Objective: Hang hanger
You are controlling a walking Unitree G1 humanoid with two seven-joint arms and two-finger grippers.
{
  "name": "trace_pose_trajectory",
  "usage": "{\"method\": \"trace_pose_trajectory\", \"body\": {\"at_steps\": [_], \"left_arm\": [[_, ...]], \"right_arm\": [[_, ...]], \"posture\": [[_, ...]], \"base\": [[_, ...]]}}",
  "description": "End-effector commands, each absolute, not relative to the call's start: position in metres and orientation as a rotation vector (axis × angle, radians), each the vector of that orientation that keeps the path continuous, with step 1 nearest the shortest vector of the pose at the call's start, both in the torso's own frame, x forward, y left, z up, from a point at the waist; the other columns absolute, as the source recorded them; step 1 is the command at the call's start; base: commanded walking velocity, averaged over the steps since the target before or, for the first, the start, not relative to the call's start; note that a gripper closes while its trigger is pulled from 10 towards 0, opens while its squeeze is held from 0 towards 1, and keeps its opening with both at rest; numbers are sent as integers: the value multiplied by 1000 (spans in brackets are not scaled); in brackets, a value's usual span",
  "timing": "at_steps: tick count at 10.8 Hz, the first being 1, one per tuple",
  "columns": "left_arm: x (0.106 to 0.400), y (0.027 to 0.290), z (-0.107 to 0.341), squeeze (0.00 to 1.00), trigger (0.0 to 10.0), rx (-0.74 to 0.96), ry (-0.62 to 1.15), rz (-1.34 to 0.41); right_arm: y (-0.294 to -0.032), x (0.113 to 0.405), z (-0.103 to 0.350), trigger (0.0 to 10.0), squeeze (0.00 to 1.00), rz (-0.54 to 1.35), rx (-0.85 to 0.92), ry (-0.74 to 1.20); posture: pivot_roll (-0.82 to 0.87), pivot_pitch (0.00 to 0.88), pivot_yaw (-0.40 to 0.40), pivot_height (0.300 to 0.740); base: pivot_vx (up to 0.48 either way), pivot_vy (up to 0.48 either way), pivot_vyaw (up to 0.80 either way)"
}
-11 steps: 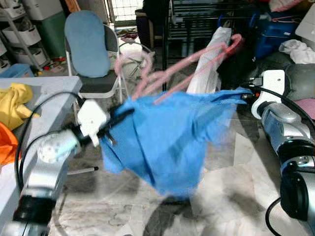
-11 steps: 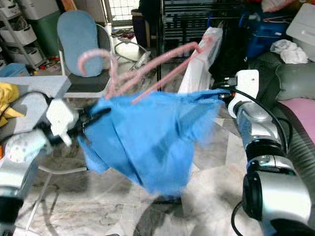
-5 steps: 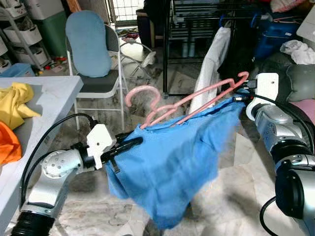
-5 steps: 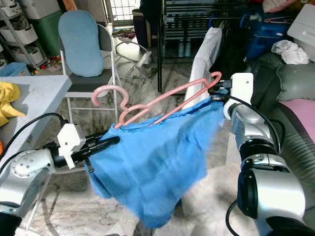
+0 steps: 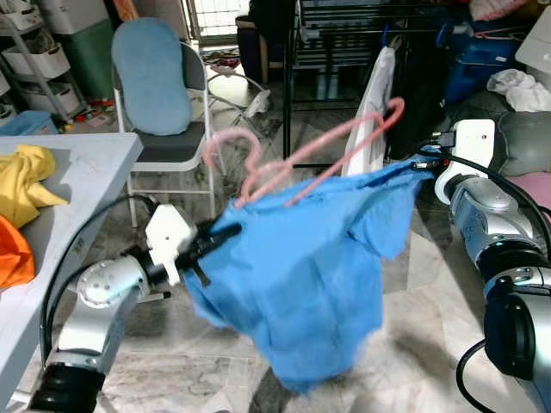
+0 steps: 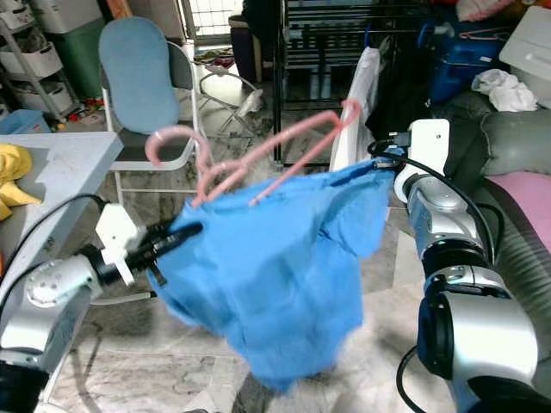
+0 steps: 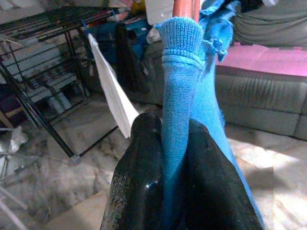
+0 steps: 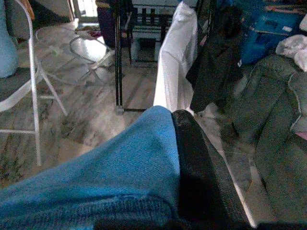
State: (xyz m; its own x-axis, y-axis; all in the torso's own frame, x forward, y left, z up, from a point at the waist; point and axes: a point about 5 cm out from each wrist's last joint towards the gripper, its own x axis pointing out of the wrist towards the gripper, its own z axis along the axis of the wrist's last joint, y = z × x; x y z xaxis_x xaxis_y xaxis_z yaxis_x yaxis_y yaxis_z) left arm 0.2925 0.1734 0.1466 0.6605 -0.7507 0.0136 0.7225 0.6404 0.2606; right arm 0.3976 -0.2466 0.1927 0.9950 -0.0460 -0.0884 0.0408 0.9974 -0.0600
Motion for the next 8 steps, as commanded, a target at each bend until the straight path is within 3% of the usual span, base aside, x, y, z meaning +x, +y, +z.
{"method": "trace_pose_trajectory", "body": {"at_steps": [1, 3, 5, 8], "left_arm": [[297, 188, 153, 0, 0, 228, -149, -756], [293, 182, 152, 0, 0, 223, -139, -815], [278, 168, 150, 0, 0, 202, -91, -998], [275, 168, 137, 0, 0, 235, -15, -1038]], "right_arm": [[-254, 399, 211, 0, 0, -73, -36, 17], [-253, 400, 215, 0, 0, -75, -32, -3], [-256, 402, 224, 0, 0, -90, -50, -16], [-250, 408, 247, 0, 0, -72, -60, -67]], "posture": [[-6, 26, 1, 740], [-8, 26, 2, 740], [-9, 27, 3, 740], [-10, 23, 1, 740]], "base": [[0, 0, 0], [0, 0, 0], [0, 0, 0], [0, 0, 0]]}}
